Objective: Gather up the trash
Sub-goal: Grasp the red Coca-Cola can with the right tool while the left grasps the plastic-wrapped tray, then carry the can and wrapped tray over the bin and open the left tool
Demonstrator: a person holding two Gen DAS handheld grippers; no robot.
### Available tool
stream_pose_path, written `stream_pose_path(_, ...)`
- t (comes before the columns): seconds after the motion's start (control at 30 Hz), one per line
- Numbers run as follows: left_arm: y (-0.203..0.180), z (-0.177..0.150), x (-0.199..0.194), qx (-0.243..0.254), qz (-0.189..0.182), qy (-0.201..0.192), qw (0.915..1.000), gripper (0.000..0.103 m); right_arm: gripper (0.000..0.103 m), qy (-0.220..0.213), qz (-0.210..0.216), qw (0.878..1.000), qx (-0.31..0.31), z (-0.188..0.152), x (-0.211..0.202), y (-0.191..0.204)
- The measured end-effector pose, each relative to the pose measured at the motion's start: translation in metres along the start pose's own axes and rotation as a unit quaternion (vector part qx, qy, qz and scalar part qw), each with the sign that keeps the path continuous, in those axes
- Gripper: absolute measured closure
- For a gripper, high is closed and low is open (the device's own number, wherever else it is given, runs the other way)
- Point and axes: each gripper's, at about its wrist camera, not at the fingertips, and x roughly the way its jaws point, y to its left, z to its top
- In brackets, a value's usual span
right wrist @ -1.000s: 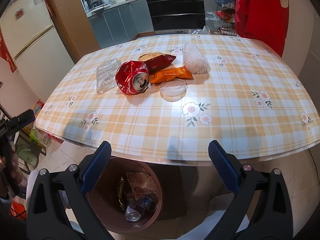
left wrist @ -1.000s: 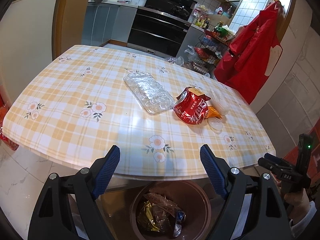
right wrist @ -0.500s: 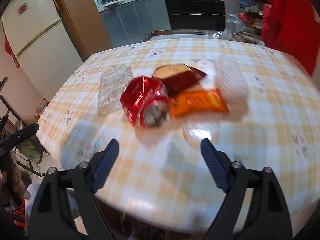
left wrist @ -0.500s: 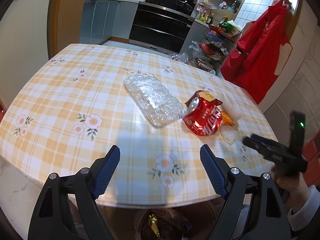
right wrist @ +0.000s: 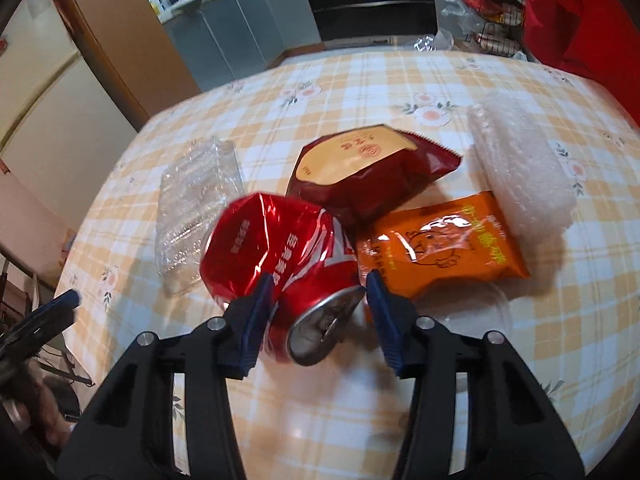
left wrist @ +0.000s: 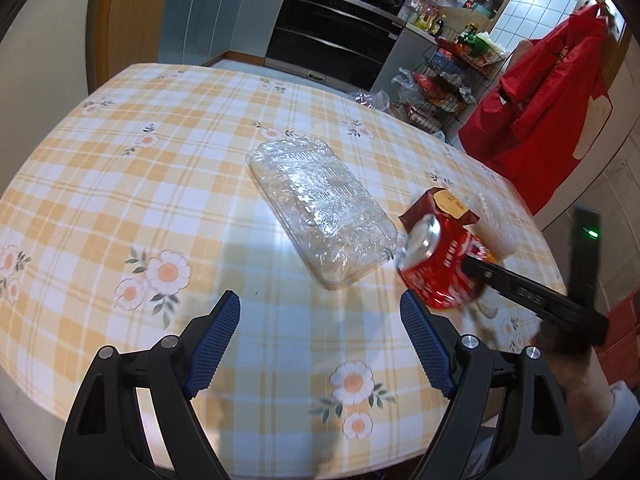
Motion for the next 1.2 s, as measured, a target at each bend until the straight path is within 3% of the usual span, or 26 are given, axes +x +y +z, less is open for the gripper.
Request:
stream_pose_path(0.13,-0.009,0.012,0.026,0.002,0.006,0.02,0.9998,0.023,0.058,-0.031,0.005,0.999,0.013,-0.001,-0.023,-0.013)
stream_pose_path(0.17,-0.013,0.016,0.033,-0.001,0.015,0.026,0.9995,0.021,0.071,-0.042,0.004,0.999,0.017,0.0,-0.032,-0.017)
stream_pose_path(0.27,-0.026,0.03,0.05,-0.009,0.049,0.03,0.9983,0.015,0.071,-0.058,0.002,0.998,0.029,0.001,-0.048,-0.03)
stream_pose_path(0.33,-0.037,0.04,0.061,-0.012,0.045,0.033,0.9984,0.012,0.071,-0.058,0.006,0.998,0.032,0.001,-0.052,-0.038)
stream_pose_path(0.43,-0.052,0.055,0.082,-0.019,0.076,0.04,0.9961,0.01,0.071,-0.065,0.011,0.997,0.037,0.001,-0.06,-0.047)
stream_pose_path(0.63,-0.048,0.08,0.115,-0.072,0.166,0.046,0.9824,0.007,0.071,-0.088,0.014,0.995,0.039,-0.002,-0.08,-0.057)
stream_pose_path(0.73,-0.048,0.087,0.127,-0.079,0.192,0.051,0.9768,0.007,0.071,-0.09,0.019,0.995,0.046,-0.004,-0.084,-0.063)
stream_pose_path(1.0,-0.048,0.098,0.155,-0.08,0.233,0.065,0.9671,0.006,0.071,-0.086,0.023,0.995,0.054,-0.009,-0.083,-0.071)
stream_pose_path(1.2,-0.047,0.095,0.158,-0.066,0.221,0.066,0.9709,0.006,0.071,-0.081,0.025,0.995,0.059,-0.011,-0.083,-0.072)
